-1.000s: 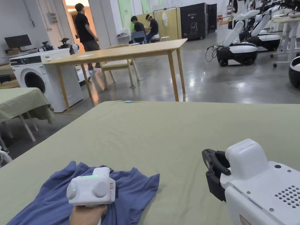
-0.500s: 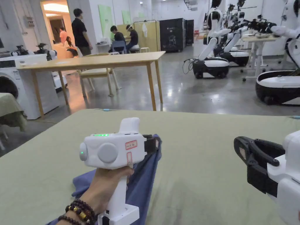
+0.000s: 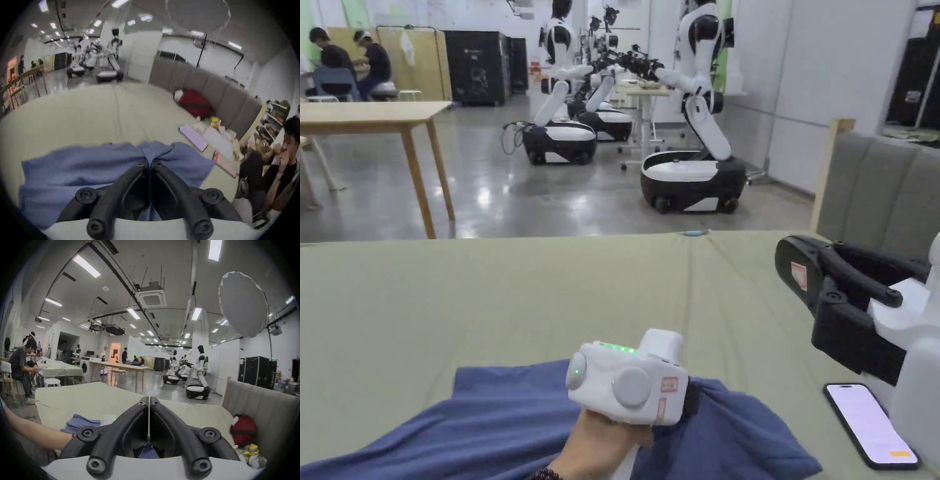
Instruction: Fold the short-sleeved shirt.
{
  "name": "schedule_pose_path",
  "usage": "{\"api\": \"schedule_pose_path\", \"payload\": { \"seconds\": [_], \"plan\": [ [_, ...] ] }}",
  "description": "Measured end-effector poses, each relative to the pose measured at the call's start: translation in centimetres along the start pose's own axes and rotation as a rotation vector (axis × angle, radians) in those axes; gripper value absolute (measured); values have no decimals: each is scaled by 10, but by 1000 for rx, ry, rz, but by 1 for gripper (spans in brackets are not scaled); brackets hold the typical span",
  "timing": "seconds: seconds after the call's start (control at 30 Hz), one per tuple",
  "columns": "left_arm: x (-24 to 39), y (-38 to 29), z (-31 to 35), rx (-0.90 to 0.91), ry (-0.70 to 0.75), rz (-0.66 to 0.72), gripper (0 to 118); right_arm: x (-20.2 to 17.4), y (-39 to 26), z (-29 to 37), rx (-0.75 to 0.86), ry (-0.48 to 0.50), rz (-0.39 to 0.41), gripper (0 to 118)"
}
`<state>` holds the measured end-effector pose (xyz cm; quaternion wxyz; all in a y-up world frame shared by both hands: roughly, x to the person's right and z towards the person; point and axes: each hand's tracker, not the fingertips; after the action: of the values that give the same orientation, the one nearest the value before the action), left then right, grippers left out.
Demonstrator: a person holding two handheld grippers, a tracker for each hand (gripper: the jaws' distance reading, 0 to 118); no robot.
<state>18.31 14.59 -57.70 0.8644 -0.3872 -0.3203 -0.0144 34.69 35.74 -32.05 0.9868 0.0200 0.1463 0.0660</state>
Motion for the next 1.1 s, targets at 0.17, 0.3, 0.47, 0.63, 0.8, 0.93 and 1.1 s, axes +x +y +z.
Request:
{"api": "schedule_pose_path", "payload": {
  "seconds": [0.17, 0.3, 0.47, 0.63, 0.8, 0.93, 1.1],
  "plan": [
    [5, -47, -54, -109, 97, -57, 0, 22, -11, 11, -33, -43, -4, 2],
    [-2, -23, -38, -141, 55, -15, 12, 23, -16, 9, -48, -55, -20, 2],
    [-16, -11, 27, 41, -42, 100, 114, 9, -17, 6, -42, -38, -50, 3],
    [-40, -12, 156, 308, 52, 125, 73, -11, -16, 4, -41, 8, -80, 3],
    [-82, -52, 271, 448, 259, 149, 1, -28, -17, 9, -33, 63, -102, 3],
    [-127, -87, 334, 429, 398, 174, 0, -38, -15, 13, -21, 107, -162, 4],
    [-175, -116, 369, 369, 526, 233, 0, -47, -7, 16, -5, 138, -151, 4]
  ]
}}
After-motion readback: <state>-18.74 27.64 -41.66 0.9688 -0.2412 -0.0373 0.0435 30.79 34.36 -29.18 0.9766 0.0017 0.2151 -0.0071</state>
